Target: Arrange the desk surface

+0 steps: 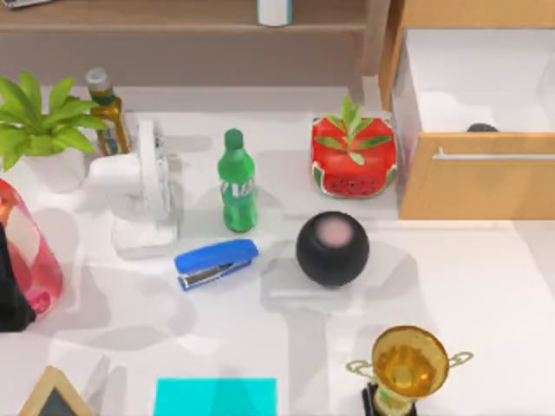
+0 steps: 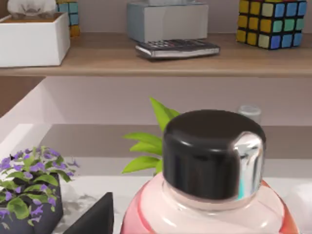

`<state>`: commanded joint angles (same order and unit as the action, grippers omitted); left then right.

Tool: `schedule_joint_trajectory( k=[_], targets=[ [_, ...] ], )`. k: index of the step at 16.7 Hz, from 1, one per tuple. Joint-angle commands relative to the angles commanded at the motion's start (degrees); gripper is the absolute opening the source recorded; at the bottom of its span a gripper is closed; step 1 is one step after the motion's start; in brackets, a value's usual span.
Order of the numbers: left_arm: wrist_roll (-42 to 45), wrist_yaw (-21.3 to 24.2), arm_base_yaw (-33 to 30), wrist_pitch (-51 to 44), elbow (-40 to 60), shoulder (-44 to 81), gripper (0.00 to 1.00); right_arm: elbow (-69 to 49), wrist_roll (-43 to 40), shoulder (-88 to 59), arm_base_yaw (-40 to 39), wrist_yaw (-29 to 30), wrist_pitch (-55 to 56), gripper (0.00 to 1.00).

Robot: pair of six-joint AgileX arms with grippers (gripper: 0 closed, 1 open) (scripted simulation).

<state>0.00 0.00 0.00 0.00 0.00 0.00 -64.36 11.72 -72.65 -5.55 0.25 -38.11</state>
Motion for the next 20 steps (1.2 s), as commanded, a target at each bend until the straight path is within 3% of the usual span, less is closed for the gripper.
schedule_joint_trajectory(
  k=[11, 15, 20],
  targets=[
    [0.00, 0.00, 0.00, 0.00, 0.00, 0.00, 1.00, -49.55, 2.68, -57.05, -2.34, 1.06, -25.70, 1.00],
    [0.00, 0.00, 0.00, 0.00, 0.00, 0.00, 1.00, -57.91, 2.61, -65.63, -2.37, 1.29, -29.86, 1.00],
    [0.00, 0.00, 0.00, 0.00, 0.00, 0.00, 1.00, -58.68, 2.58, -66.34, -2.35, 1.31, -30.17, 1.00]
  ],
)
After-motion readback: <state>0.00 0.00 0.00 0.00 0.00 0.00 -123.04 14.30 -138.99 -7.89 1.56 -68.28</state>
